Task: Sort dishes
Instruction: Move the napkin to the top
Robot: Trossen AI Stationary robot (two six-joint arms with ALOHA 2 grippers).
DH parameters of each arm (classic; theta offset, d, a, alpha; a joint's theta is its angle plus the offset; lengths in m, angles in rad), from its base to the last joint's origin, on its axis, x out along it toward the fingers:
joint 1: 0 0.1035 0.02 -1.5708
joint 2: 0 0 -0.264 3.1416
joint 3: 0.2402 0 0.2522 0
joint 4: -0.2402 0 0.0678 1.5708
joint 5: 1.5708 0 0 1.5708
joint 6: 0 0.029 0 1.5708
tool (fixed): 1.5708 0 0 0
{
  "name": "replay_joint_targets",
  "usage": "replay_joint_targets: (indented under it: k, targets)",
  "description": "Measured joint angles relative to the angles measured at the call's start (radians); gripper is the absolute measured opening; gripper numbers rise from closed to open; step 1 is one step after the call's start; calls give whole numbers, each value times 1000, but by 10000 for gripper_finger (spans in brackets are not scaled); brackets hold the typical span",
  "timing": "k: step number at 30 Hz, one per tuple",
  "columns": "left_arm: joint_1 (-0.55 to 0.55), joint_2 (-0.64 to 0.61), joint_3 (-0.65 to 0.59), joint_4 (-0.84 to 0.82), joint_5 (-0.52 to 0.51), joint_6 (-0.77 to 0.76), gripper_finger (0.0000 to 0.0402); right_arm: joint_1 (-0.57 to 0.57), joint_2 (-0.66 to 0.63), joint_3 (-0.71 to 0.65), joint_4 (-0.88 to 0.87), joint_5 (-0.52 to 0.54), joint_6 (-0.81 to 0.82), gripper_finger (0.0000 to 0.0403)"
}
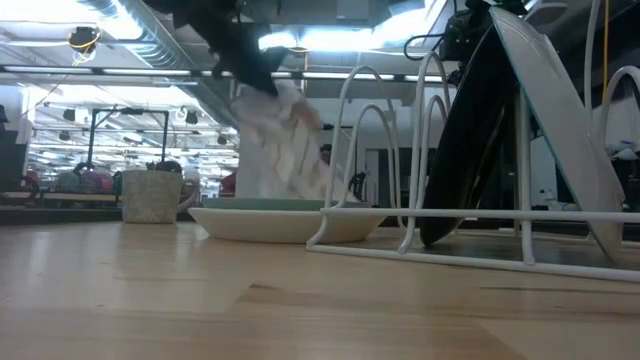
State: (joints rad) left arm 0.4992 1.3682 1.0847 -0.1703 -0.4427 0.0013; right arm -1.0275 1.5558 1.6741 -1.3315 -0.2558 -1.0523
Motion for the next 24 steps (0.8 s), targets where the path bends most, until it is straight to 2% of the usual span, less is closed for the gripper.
replay_joint_targets:
  k: [3,9,15,19,24]
  targets:
    - [11,51,0,-128,50,-27,4,0,0,0,5,0,0,145]
    - [11,191,0,-264,52,-19,17,0,0,0,6,0,0,145]
    - [11,306,0,-259,52,-20,95,0,0,0,6,0,0,145]
    - [10,327,0,-267,52,-22,147,0,0,0,7,0,0,145]
    - [7,276,0,-266,55,-72,168,0,0,0,18,0,0,145]
